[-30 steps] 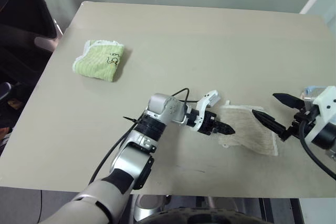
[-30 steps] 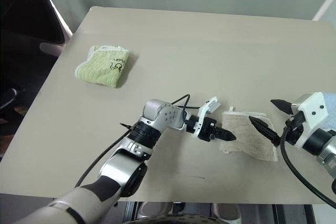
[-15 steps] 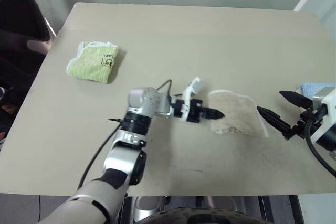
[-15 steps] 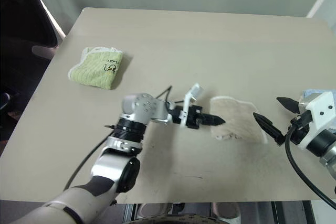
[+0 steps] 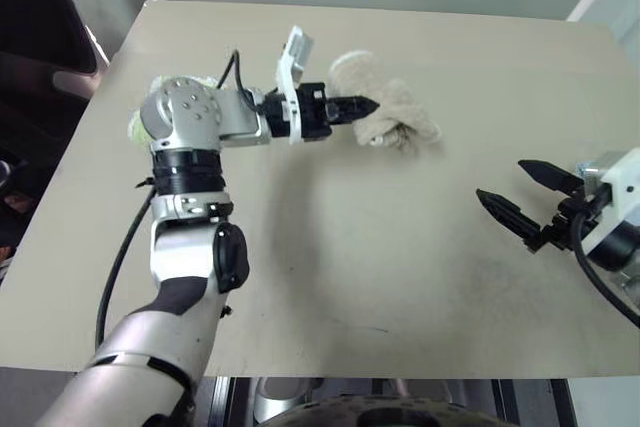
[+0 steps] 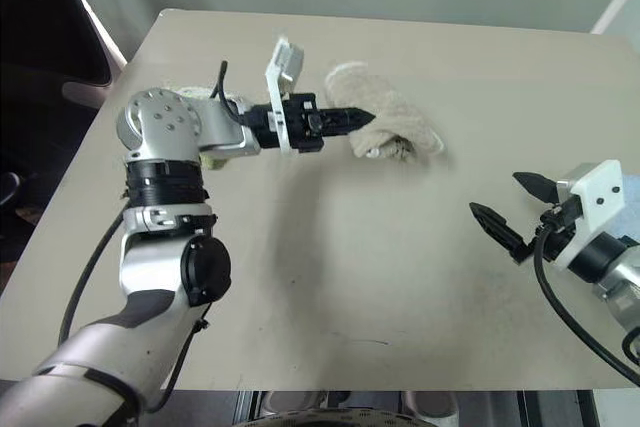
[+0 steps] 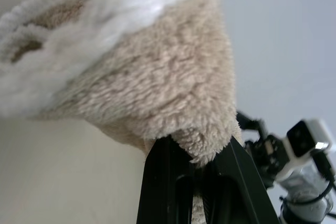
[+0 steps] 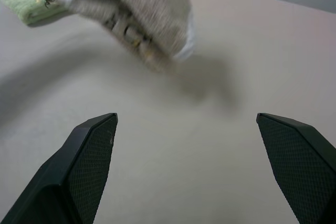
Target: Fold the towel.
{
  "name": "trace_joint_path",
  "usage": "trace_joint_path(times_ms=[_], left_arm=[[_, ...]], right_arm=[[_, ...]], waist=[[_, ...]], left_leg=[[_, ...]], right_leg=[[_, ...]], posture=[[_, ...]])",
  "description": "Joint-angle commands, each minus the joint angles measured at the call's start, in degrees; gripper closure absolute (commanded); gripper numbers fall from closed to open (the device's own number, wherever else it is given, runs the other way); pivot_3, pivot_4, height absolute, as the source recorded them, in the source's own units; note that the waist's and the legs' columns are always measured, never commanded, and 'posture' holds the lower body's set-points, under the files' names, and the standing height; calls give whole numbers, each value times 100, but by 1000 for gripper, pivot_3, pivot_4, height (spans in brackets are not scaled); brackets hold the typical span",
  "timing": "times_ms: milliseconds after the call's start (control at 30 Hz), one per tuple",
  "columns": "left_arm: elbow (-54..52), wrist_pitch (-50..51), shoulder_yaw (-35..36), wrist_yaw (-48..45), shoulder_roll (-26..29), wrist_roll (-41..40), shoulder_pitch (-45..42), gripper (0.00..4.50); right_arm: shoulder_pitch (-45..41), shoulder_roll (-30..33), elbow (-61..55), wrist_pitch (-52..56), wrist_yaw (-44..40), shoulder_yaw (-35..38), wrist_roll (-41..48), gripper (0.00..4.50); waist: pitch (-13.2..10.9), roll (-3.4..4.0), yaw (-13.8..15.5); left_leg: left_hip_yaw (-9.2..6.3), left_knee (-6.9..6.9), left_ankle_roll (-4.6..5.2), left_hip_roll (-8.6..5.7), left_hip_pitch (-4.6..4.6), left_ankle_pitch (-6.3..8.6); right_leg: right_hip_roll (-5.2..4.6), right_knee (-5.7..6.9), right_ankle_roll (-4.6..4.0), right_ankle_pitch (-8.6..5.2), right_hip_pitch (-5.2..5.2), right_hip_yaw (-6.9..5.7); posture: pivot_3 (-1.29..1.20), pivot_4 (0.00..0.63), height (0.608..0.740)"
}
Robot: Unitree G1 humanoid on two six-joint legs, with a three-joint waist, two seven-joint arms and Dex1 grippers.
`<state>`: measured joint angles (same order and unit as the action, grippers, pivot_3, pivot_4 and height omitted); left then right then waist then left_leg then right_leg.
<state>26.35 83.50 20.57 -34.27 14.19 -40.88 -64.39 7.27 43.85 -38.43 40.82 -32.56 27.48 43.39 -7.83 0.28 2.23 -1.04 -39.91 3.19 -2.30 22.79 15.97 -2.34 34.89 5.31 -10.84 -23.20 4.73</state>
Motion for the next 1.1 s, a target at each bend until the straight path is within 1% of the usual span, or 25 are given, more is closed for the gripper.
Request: trace_joint_path(times_ms=[33,200,333,400,467,500,567,733,900,1000,1100], left_arm=[[169,-484,161,98,159,28,-351,4486],[1165,-1619,340,296,571,330,-933,4486],[2082,-2592,452,493,1078,655,-1416,4486],[2444,-3077,589,681,1265,745,-1516,4486],[2577,-3913,709,988,1324,892,-1396,4486],[2634,-4178,741,1101,1348,950,-1325,4486],[2769,-4310,904,1287,1432,908,-1200,4486],[2656,-4607,1084,1345,1699,859,-644,4486],[2679,-4669,1532,1619,1880,592,-318,4486],[2456,-4762,1570,1651,1925,616,-63,4486],[2392,-4711,1599,1652,2079,603,17,4486]], right_arm=[[-192,24,38,-130,32,-66,-98,0],[-304,10,140,-179,-20,-220,-195,0],[-422,16,270,-231,-95,-331,-264,0],[-490,26,350,-261,-143,-401,-299,0],[-562,42,428,-291,-192,-485,-336,0],[-588,52,462,-306,-220,-524,-363,0],[-636,68,538,-341,-273,-619,-436,0],[-855,88,759,-400,-451,-809,-514,0],[-1067,173,1009,-455,-660,-905,-619,0],[-1148,203,1090,-469,-755,-941,-627,0],[-1198,194,1164,-508,-841,-1051,-697,0]], waist=[[-1,0,-5],[-11,0,-9],[-23,4,-23],[-25,7,-31],[-27,9,-32],[-27,10,-29],[-28,12,-27],[-30,14,-32],[-31,15,-31],[-31,16,-27],[-31,16,-28]], left_leg=[[0,0,0,0,6,0],[-3,0,0,2,19,0],[-1,0,0,2,39,0],[-1,0,0,2,51,0],[-2,0,0,2,66,0],[-3,-1,0,2,72,0],[-7,-7,0,2,87,-1],[-13,-14,0,3,124,-1],[-10,-16,-2,6,131,-3],[-15,-20,-2,5,130,-3],[-17,-26,-5,6,129,-5]], right_leg=[[0,0,0,0,-7,0],[1,2,-4,0,-22,-4],[1,1,-4,0,-41,-3],[2,2,-5,0,-55,-4],[3,2,-6,-1,-71,-4],[5,4,-6,0,-78,-6],[8,4,-8,1,-92,-8],[7,7,-18,16,-133,-18],[10,9,-28,24,-141,-27],[10,10,-33,27,-137,-31],[10,12,-38,32,-135,-36]], posture=[[0,150,733],[0,150,733],[0,150,733],[0,150,733],[0,150,733],[0,150,733],[0,150,733],[0,150,733],[0,150,733],[0,150,733],[0,150,733]])
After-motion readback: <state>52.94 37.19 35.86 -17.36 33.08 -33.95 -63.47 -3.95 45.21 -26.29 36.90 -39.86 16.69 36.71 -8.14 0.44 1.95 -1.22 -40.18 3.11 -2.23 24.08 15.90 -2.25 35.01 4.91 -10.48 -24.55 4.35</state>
